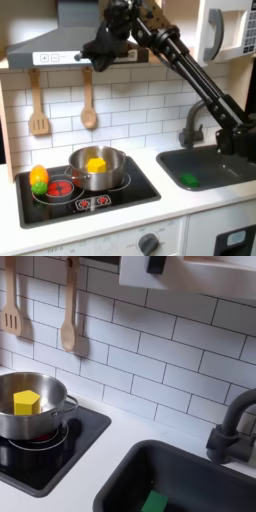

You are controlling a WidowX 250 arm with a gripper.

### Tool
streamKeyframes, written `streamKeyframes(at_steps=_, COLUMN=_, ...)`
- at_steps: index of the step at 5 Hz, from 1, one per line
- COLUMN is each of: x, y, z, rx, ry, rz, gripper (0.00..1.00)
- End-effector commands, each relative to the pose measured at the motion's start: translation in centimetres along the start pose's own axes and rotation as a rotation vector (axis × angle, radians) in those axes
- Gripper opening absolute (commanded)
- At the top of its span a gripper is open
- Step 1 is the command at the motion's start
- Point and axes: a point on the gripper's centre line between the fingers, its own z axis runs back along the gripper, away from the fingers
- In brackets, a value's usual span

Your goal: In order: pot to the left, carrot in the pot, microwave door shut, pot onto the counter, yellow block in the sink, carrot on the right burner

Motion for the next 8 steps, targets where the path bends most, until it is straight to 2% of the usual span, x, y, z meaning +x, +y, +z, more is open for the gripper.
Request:
streamKeyframes(at_steps=1, x=-1.9, y=-0.3, z=0.2, rx=-0.015, ry=0.035, rz=-0.019, gripper=0.0)
streamKeyframes(at_steps=3, x=-3.9, y=-0.9, z=1.2, rx=-0.023, ry=0.073, rz=-0.042, gripper=0.0)
streamKeyframes(at_steps=5, x=-5.6, y=-0.8, z=0.9, rx=-0.026, ry=0.125, rz=-0.04, gripper=0.0)
streamKeyframes(at_steps=6, x=-5.4, y=-0.7, z=1.2, rx=-0.027, ry=0.117, rz=-0.042, gripper=0.0)
streamKeyframes(at_steps=7, x=-4.8, y=0.0, z=1.2, rx=-0.011, ry=0.109, rz=-0.015, gripper=0.0)
streamKeyframes(at_steps=8, x=-3.5, y=0.3, z=2.1, rx=0.005, ry=0.065, rz=-0.01, gripper=0.0)
